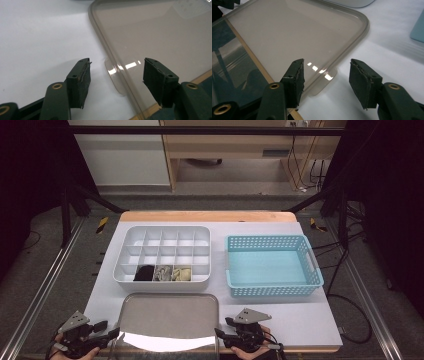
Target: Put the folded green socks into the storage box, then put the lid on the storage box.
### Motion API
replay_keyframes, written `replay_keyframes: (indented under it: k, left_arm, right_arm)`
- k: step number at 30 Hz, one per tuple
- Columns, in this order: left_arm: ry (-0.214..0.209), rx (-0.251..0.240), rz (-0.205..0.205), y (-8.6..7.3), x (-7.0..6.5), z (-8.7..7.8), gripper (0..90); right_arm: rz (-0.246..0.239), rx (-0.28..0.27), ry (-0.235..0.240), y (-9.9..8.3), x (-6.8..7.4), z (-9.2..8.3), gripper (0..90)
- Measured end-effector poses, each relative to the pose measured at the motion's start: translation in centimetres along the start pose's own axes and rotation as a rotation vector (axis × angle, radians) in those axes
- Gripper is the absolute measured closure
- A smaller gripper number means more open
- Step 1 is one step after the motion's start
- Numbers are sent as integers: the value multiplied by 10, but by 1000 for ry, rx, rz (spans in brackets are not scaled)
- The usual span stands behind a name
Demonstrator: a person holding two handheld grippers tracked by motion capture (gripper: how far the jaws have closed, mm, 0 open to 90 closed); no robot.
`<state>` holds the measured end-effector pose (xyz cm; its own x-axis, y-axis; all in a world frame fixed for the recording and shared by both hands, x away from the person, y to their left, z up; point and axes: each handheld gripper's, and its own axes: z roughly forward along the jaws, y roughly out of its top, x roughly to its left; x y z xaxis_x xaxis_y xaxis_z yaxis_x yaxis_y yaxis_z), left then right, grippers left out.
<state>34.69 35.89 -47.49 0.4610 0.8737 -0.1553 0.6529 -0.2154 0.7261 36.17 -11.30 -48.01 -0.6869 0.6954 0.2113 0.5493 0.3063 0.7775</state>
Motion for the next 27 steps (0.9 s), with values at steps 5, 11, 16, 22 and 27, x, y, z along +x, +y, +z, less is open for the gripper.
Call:
replay_keyframes:
  k: [5,11,16,22,27]
  left_arm:
    - [-6,6,-15,-1,-2,0,405]
    - [-21,19,-34,-2,-6,0,421]
    - [-30,27,-38,-1,-8,1,441]
    - [-29,37,-35,-1,-10,2,510]
    - [-7,32,-50,0,-11,2,538]
  right_arm:
    - [21,19,21,-2,2,1,468]
    - [35,32,24,-5,4,3,467]
    - [52,30,33,-9,6,5,476]
    - [78,39,41,-9,8,4,490]
    - [90,40,32,-10,10,4,513]
